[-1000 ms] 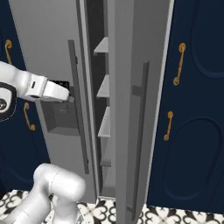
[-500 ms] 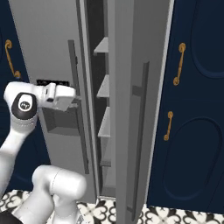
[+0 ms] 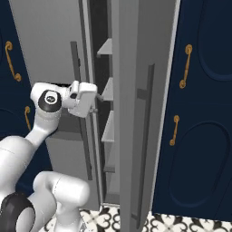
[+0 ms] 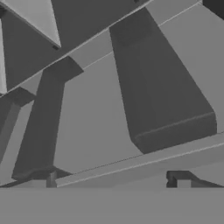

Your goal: Grab a lemon wedge from the fridge and one ice cube from the ice bowl, and put them in the glass of lemonade.

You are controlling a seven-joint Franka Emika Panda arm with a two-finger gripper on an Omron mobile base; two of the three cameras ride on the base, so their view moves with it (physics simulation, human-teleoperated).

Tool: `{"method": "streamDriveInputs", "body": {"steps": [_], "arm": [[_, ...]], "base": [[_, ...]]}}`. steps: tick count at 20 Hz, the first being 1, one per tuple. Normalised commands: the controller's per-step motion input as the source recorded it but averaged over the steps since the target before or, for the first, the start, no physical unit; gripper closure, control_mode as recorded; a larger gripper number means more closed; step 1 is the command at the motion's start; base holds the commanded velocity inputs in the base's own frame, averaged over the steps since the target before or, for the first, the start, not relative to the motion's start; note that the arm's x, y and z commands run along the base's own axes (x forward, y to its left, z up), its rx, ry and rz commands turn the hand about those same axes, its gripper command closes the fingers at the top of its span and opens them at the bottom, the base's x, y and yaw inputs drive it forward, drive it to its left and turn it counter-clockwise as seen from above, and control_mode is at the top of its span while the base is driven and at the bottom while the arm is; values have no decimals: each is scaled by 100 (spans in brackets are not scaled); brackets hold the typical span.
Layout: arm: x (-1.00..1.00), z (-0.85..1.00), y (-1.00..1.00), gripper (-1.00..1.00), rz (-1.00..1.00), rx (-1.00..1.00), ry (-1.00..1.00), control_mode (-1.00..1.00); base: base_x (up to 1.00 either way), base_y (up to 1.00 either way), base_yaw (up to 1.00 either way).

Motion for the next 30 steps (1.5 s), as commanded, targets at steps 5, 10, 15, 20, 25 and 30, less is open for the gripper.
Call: {"method": "streamDriveInputs", "body": {"steps": [5, 10, 15, 20, 25, 30], "arm": [[2, -37, -50, -100, -2, 0, 6, -100], [0, -25, -60, -100, -3, 0, 3, -100], [-30, -1, -89, -100, -6, 0, 4, -100], [-32, -4, -100, -100, -8, 0, 3, -100], [-7, 0, -100, -100, -3, 0, 0, -100], [-5, 1, -60, -100, 0, 0, 0, -100]], "base": [[0, 0, 0], [0, 0, 0], [0, 0, 0], [0, 0, 0], [0, 0, 0], [0, 0, 0]]}}
